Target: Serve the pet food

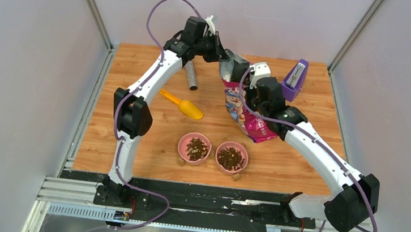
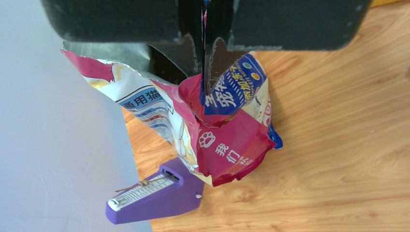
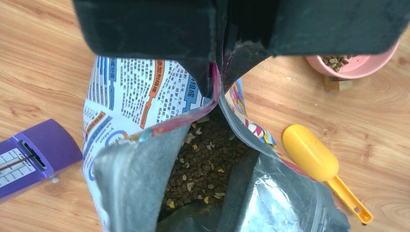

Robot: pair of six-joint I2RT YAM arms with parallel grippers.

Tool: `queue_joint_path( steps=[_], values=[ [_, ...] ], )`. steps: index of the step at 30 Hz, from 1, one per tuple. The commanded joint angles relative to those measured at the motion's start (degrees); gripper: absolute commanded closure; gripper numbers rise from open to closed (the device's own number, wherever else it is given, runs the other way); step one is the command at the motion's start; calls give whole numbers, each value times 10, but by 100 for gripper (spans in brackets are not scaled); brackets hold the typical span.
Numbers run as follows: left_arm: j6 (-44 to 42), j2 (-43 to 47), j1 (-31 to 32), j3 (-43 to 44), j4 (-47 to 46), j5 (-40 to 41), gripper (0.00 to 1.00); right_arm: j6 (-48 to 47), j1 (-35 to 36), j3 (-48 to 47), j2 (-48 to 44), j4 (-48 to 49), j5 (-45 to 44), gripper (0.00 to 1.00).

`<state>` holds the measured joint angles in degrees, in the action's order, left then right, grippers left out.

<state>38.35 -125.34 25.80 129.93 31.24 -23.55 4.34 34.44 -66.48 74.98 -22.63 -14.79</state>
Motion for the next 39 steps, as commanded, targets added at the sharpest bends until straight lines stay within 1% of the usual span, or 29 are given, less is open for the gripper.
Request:
queue_joint_path(
  steps=[1,4,7,12,17,22,31,34,35,36,37,38,39],
  values=[
    [3,98,-37,-27,21,79,100,-27,-74,-16,-44,84,68,100],
    [10,136,-37,-65,27,105,100,-40,-103,-11,-56,104,120,100],
    [15,175,-37,-88,33,124,100,-74,-118,-12,-58,114,154,100],
    [31,217,-37,-126,31,122,100,-90,-131,-12,-64,122,194,100],
    [39,233,-37,-131,42,109,100,-95,-136,-12,-78,124,204,100],
    [46,251,-38,-123,80,125,100,-82,-150,-13,-85,121,228,100],
    [50,260,-37,-130,92,117,100,-72,-168,-7,-45,135,262,100],
    [43,258,-39,-130,82,115,100,-76,-182,-12,-28,138,303,100],
    [40,256,-40,-132,75,111,95,-79,-184,-13,-24,138,314,100],
    [37,254,-43,-133,69,103,83,-82,-185,-12,-20,138,331,100],
    [32,249,-45,-136,58,95,78,-84,-186,-12,-16,138,348,100],
    [29,247,-51,-137,52,77,69,-86,-187,-12,-13,139,369,100],
    [19,242,-54,-139,38,65,64,-87,-187,-12,-9,138,385,100]
  ],
)
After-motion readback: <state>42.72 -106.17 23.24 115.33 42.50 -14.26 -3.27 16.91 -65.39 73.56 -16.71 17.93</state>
